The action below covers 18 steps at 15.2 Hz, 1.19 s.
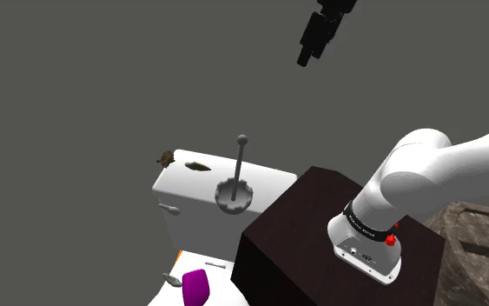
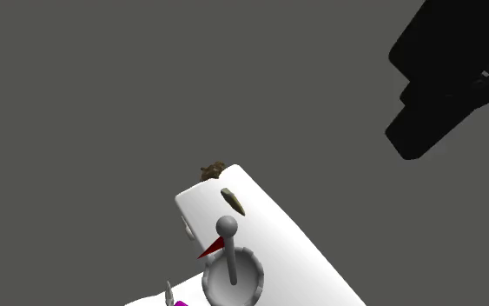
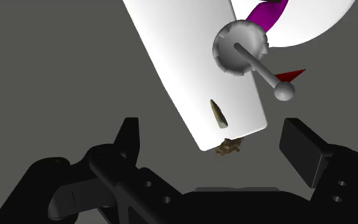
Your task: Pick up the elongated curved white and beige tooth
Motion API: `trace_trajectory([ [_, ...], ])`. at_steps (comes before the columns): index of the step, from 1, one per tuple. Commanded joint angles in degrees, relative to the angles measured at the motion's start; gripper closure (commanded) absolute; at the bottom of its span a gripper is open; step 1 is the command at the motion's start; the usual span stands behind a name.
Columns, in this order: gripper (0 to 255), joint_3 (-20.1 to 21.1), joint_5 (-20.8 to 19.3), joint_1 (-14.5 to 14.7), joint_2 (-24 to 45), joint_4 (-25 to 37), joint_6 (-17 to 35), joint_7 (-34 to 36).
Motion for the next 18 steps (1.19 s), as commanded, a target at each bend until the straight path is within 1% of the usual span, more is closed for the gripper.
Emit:
trace_trajectory([
  [1, 0, 0.0, 0.0, 0.0, 0.0, 0.0, 0.0, 0.0],
  [5, 0, 1.2, 0.3, 1.0, 3.6, -4.4, 7.9, -0.9],
  [10, 0, 2.7, 0.6, 2.2, 9.9, -8.2, 18.0, -1.9],
  [14, 0, 4.0, 0.5, 3.1, 16.4, -9.8, 26.2, -2.6],
  [18, 0, 5.3, 0.1, 3.7, 24.0, -10.2, 34.0, -3.0],
])
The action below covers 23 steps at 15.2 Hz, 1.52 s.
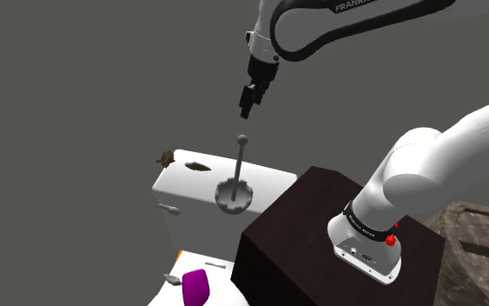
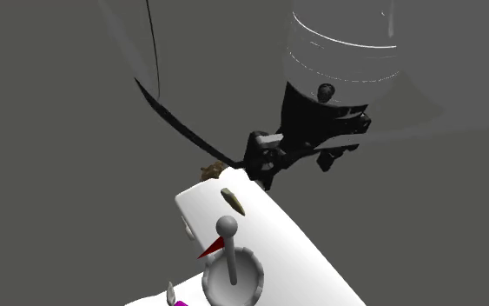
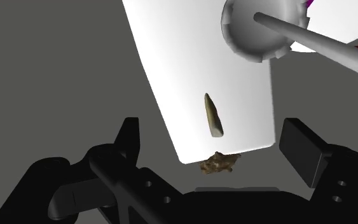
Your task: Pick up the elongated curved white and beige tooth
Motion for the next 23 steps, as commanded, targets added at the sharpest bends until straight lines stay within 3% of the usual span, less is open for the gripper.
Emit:
trace_trajectory([
  [1, 0, 0.7, -0.3, 0.3, 4.2, 0.0, 4.3, -0.2],
  [7, 0, 2.7, -2.7, 0.7, 17.3, 2.3, 14.9, 0.3],
  [13, 0, 3.8, -8.0, 1.4, 31.1, 7.3, 23.3, 2.7],
  [23, 0, 1.3, -17.2, 6.0, 52.2, 20.0, 30.8, 6.9],
])
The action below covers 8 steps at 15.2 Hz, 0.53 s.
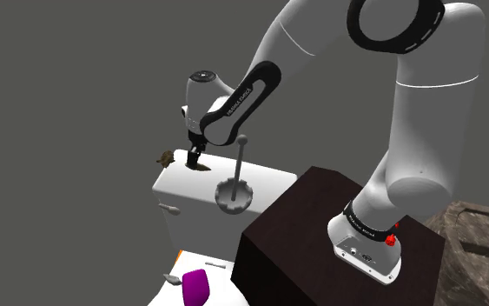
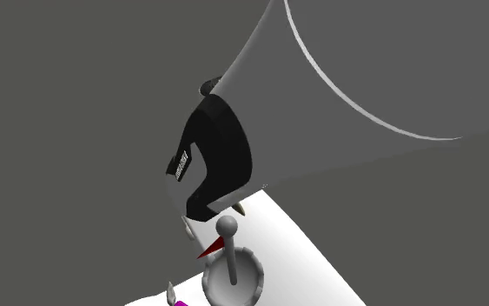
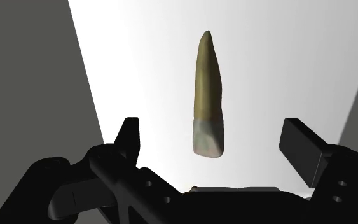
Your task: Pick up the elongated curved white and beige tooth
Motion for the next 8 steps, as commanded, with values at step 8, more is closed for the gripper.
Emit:
trace_trajectory([
  [8, 0, -2.1, -2.4, 1.8, 7.1, 2.1, 4.9, 1.9],
])
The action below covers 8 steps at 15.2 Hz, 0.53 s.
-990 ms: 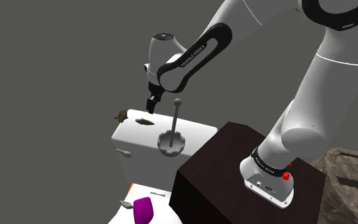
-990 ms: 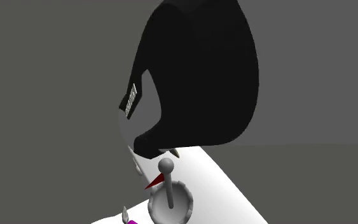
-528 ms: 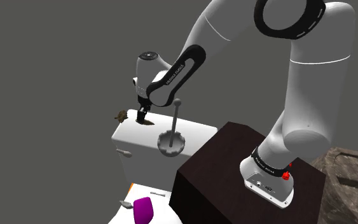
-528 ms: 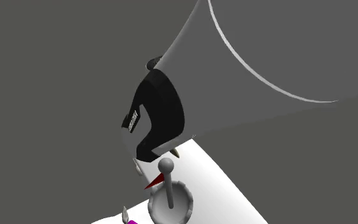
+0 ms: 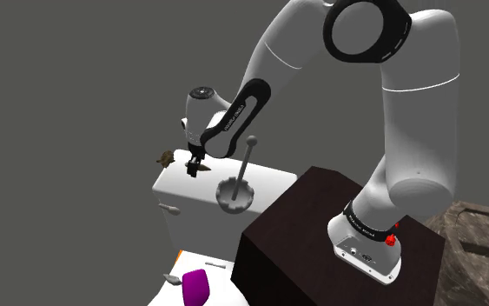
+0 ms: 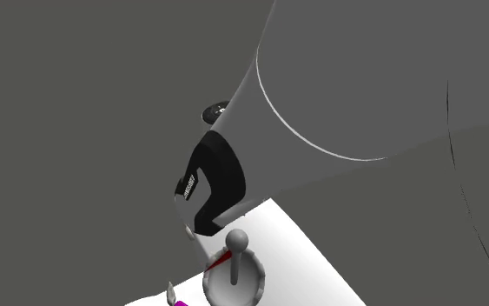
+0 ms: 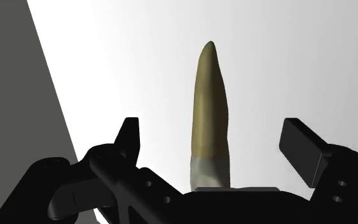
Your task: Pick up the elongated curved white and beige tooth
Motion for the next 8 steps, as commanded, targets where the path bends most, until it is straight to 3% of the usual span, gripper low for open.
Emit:
trace_trajectory([
  [1, 0, -0.1, -0.1, 0.1, 0.4, 0.2, 0.3, 0.1],
  [2, 255, -0.1, -0.1, 0.1, 0.5, 0.2, 0.3, 0.1],
  [8, 255, -0.1, -0.1, 0.3, -0.1, -0.4, 0.4, 0.4],
])
